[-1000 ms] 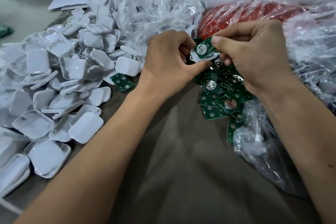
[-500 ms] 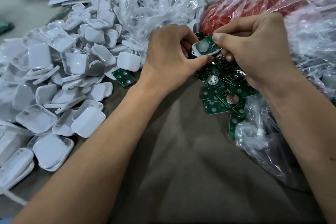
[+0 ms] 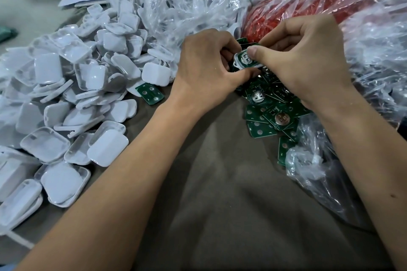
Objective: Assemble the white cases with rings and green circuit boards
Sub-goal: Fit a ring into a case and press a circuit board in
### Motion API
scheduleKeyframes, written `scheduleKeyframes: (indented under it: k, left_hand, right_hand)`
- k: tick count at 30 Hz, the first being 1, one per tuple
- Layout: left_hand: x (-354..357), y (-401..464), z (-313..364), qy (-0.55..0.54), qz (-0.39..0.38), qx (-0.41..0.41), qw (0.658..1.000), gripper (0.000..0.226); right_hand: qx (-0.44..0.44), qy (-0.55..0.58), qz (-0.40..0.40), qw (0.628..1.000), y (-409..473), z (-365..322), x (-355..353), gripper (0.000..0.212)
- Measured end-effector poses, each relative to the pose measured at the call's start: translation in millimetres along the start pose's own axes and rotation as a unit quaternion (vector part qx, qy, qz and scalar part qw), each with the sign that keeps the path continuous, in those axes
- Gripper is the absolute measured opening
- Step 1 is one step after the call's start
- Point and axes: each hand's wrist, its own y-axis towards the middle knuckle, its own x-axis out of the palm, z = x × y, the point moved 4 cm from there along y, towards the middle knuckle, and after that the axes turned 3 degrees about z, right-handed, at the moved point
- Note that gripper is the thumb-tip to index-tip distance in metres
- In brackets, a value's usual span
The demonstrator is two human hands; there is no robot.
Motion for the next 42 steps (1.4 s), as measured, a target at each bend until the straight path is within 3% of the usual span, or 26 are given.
scheduleKeyframes:
  k: [16, 20, 28, 33, 35, 37, 40, 42]
  left_hand:
    - [-0.9, 1.0, 0.8, -0.014, -0.006, 0.026, 1.000, 0.034]
    - [-1.2, 0.0, 1.8, -0.030, -0.018, 0.035, 0.999, 0.037]
    - [-2.6, -0.7, -7.6, -0.196, -0.061, -0.018, 0.979, 0.041]
    - [2.2, 0.2, -8.4, -0.339, -0.053, -0.078, 0.936, 0.043]
    - [5.8, 0.1, -9.6, -0.422, -0.068, -0.115, 0.897, 0.045]
    - [9.6, -1.3, -7.2, -0.500, -0.096, -0.146, 0.848, 0.043]
    - [13.2, -3.2, -3.8, -0.571, -0.118, -0.173, 0.794, 0.036]
    - [15.4, -4.3, -2.5, -0.607, -0.137, -0.192, 0.759, 0.032]
  right_hand:
    - [0.058, 0.030, -0.007, 0.998, 1.8, 7.8, -0.2, 0.036]
    - [0.094, 0.057, -0.039, 0.993, 1.6, 10.4, -2.3, 0.029]
    - [0.161, 0.222, -0.124, 0.954, 0.6, 11.7, -2.0, 0.011]
    - [0.230, 0.432, -0.155, 0.858, 0.7, 8.5, 2.5, 0.016]
    - [0.247, 0.493, -0.165, 0.818, -1.9, 5.1, 8.0, 0.015]
    - [0.250, 0.530, -0.174, 0.791, -5.1, -0.1, 13.3, 0.028]
    - [0.250, 0.537, -0.157, 0.790, -8.1, -6.6, 16.7, 0.056]
    - [0.243, 0.506, -0.133, 0.817, -9.6, -9.0, 14.1, 0.049]
